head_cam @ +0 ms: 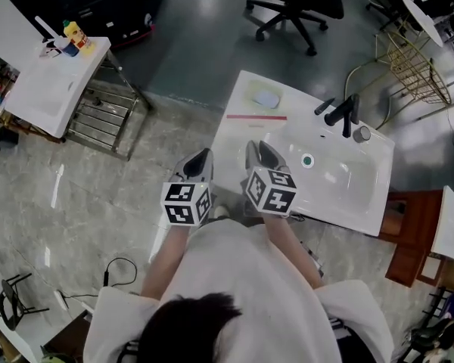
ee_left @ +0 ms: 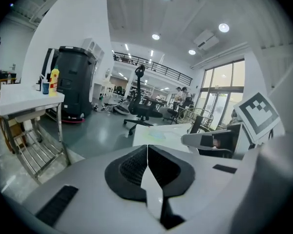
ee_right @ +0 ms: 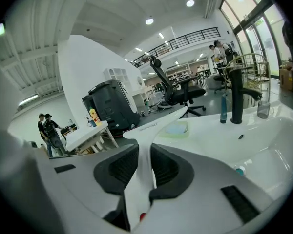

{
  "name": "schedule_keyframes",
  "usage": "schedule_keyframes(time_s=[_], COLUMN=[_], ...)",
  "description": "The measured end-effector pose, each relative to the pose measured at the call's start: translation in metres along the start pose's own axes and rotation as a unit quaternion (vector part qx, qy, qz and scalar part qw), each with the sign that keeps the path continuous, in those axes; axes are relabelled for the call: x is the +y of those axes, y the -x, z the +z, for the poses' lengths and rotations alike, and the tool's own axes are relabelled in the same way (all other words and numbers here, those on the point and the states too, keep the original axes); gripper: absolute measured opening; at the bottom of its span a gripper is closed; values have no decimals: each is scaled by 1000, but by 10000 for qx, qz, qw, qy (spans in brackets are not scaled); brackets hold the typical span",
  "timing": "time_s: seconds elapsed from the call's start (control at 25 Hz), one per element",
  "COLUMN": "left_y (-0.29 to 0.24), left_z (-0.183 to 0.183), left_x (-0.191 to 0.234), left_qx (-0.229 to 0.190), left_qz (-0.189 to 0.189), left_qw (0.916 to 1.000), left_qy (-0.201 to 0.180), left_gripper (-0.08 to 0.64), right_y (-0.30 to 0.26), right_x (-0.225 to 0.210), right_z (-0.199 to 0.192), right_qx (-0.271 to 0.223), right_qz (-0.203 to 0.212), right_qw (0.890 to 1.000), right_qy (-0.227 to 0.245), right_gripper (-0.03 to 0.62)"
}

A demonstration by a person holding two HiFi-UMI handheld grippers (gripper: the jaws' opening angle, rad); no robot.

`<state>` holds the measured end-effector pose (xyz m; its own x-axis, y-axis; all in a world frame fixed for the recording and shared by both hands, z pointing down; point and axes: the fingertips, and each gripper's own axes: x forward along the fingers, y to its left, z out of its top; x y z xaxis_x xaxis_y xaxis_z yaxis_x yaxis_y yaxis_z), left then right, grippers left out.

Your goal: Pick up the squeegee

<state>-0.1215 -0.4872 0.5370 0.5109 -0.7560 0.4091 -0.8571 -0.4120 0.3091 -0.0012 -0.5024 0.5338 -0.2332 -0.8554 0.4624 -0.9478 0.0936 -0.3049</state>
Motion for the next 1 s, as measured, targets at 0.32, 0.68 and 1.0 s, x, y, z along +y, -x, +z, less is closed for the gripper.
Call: schedule_keyframes(time_s=[0.32, 0.68, 1.0], left_y=[3, 11, 14], left_z=[35, 37, 36], left_x=[-50, -84, -104], left_qx=[-365, -517, -557], left_qz=[-483, -759, -859], left_qw=[9977, 9953, 9942], left_qy=[-292, -317, -333], left_gripper=[26, 26, 26], right_y=[39, 82, 113], right_x=[-5, -6, -16], right_z=[36, 63, 69], right_qx=[-601, -1178, -1441], right_qz=[35, 27, -226], right_qw=[9981, 9922, 9839], right_qy=[105, 408, 1032], right_gripper=[75, 44, 44])
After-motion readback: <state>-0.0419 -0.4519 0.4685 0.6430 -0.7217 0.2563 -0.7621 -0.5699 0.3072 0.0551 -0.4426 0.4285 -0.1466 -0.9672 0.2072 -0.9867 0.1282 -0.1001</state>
